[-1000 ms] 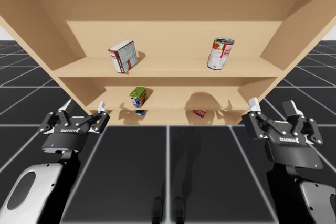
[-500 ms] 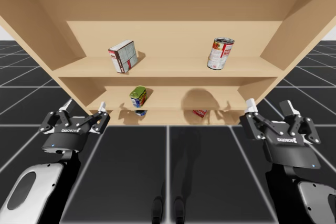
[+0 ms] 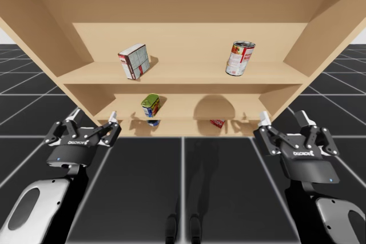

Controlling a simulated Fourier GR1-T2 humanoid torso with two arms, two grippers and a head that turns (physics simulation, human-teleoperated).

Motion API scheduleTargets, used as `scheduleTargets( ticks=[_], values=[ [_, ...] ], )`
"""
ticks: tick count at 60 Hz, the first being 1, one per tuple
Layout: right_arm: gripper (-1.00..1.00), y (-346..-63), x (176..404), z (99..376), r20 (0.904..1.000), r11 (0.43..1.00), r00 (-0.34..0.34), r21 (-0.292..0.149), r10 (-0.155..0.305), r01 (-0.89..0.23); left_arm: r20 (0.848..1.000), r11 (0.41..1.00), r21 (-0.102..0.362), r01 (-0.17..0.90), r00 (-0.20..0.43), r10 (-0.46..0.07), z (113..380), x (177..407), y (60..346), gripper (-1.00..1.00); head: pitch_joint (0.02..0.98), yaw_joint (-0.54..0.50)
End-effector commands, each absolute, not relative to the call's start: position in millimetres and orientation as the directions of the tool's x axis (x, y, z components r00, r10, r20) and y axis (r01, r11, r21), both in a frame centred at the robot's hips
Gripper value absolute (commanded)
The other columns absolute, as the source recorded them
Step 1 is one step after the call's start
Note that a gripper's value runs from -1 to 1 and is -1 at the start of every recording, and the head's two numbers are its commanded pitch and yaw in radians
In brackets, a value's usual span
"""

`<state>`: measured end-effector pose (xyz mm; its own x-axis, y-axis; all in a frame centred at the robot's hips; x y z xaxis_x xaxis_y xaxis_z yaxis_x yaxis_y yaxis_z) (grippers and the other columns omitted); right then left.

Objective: Find the tuna fish can on the shelf and bring it to me.

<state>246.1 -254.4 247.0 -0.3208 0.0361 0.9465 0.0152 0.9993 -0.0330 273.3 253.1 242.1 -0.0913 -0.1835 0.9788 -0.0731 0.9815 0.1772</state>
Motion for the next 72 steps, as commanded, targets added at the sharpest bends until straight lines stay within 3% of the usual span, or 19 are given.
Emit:
scheduleTargets(
  ticks=[1,12,23,27,31,35,43,58,72],
  values=[
    [-1.00,-253,247,245,0.9484,0.999,-0.314,-0.043,0.044,0.009,0.982,0.986,0.163,-0.045,-0.093,-0.167,243,271,245,-1.00,0.746,0.23],
    [-1.00,-253,246,244,0.9500,0.999,-0.309,-0.044,0.045,0.009,0.992,0.993,0.116,0.015,-0.060,-0.115,245,264,230,-1.00,0.742,0.24],
    [-1.00,-255,246,243,0.9513,0.999,-0.306,-0.035,0.040,0.021,0.998,0.996,0.063,0.056,-0.030,-0.061,257,245,221,-1.00,0.738,0.24],
    [-1.00,-256,246,242,0.9514,0.999,-0.305,-0.034,0.039,0.023,0.999,0.996,0.032,0.077,0.012,-0.033,256,235,219,-1.00,0.737,0.23],
    [-1.00,-256,247,242,0.9519,0.999,-0.304,-0.034,0.040,0.023,1.000,0.997,0.012,0.076,0.001,-0.012,251,228,216,-1.00,0.735,0.23],
    [-1.00,-257,247,241,0.9521,0.999,-0.303,-0.033,0.039,0.024,0.999,0.998,0.034,0.043,0.002,-0.034,244,222,214,-1.00,0.733,0.23],
    [-1.00,-258,247,241,0.9522,0.999,-0.303,-0.032,0.038,0.024,0.999,0.998,0.031,0.055,0.040,-0.033,231,215,209,-1.00,0.729,0.22],
    [-1.00,-259,248,241,0.9524,0.999,-0.303,-0.026,0.031,0.020,0.993,0.993,-0.017,0.116,0.114,0.004,196,230,208,-1.00,0.722,0.23],
    [-1.00,-259,249,241,0.9526,0.999,-0.303,-0.027,0.032,0.020,0.990,0.992,-0.017,0.126,0.142,-0.001,173,258,202,-1.00,0.717,0.23]
  ],
)
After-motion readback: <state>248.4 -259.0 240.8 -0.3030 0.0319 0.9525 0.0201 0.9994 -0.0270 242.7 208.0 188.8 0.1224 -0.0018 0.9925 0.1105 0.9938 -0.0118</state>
